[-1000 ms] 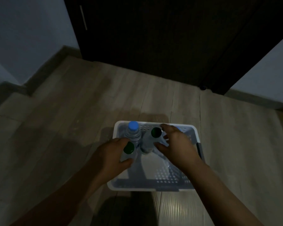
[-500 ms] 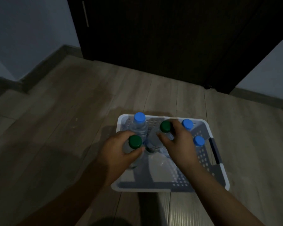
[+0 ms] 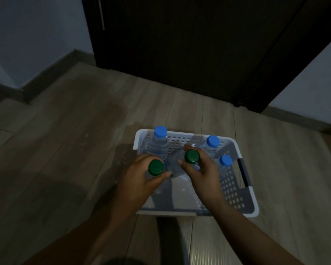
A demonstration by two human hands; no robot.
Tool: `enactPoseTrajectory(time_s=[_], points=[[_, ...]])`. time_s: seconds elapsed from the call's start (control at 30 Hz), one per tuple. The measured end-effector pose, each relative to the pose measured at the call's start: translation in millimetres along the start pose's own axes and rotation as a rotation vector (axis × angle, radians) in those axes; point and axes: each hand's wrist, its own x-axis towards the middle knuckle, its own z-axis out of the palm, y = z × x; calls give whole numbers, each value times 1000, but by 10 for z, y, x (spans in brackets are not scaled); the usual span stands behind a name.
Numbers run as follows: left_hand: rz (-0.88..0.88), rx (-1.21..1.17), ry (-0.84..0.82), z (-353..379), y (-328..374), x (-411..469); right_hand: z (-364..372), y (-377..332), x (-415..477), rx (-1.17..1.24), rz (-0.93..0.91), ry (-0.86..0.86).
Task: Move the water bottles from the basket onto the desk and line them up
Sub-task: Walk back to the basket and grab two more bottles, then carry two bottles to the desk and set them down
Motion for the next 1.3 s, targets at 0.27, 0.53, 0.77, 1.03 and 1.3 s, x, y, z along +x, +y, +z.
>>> enactPoseTrajectory(time_s=[0.27,0.53,0.77,1.03,1.3], points=[[-27,-201,142,-157,228,-33,-180,-212,-115,96,-156,128],[15,-348,249,-350,904,24,-425,-802,-61,44,-310,272],[74,-378,254,-609,1598,446,-655,-1529,289,77,-350,313],[-14,-369,249,-1319,2960,913,-1069,-3092,685,76,-292,297],[23,-277,248,-2286,4854,1062,-1714,-5098,798,113,-293,307]])
